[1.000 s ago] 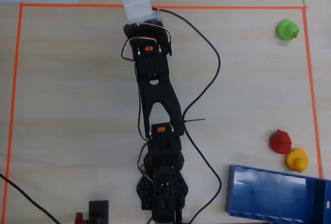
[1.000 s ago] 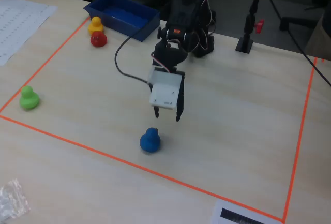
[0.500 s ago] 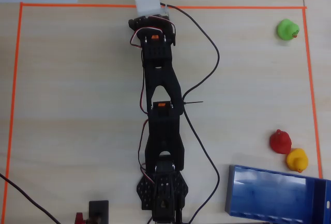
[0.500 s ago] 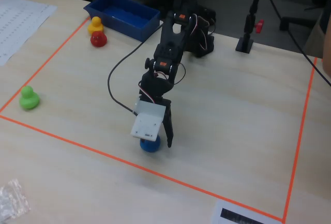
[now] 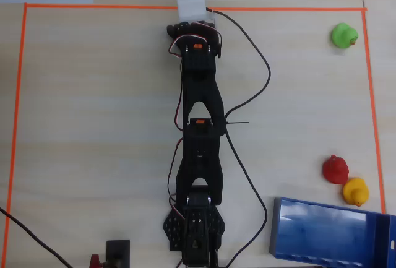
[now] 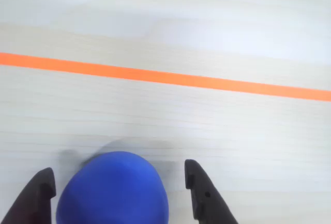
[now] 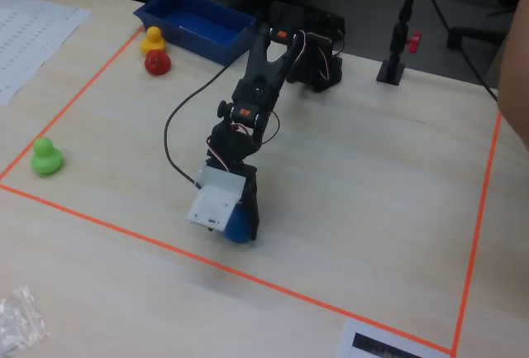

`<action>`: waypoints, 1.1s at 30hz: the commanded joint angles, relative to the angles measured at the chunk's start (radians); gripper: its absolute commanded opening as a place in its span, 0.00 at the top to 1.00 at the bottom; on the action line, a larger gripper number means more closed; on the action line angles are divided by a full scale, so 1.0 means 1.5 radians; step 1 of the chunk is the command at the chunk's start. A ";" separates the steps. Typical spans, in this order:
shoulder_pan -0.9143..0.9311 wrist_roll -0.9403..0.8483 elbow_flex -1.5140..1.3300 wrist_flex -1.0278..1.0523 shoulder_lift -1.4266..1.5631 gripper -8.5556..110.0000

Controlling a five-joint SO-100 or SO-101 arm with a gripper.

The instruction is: Grasp blue duck and put it into box.

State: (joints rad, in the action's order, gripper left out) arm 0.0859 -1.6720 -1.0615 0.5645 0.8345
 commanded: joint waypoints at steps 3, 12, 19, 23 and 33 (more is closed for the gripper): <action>0.010 -0.005 0.001 -0.014 0.044 0.64; 0.013 -0.006 -0.083 -0.021 0.094 0.64; 0.013 0.000 -0.066 -0.025 0.089 0.82; 0.022 0.005 -0.069 -0.022 0.097 0.93; 0.064 0.043 -0.091 0.011 0.220 0.93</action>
State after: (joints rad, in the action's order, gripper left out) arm 0.1488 -1.6552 -1.2149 0.5584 1.0063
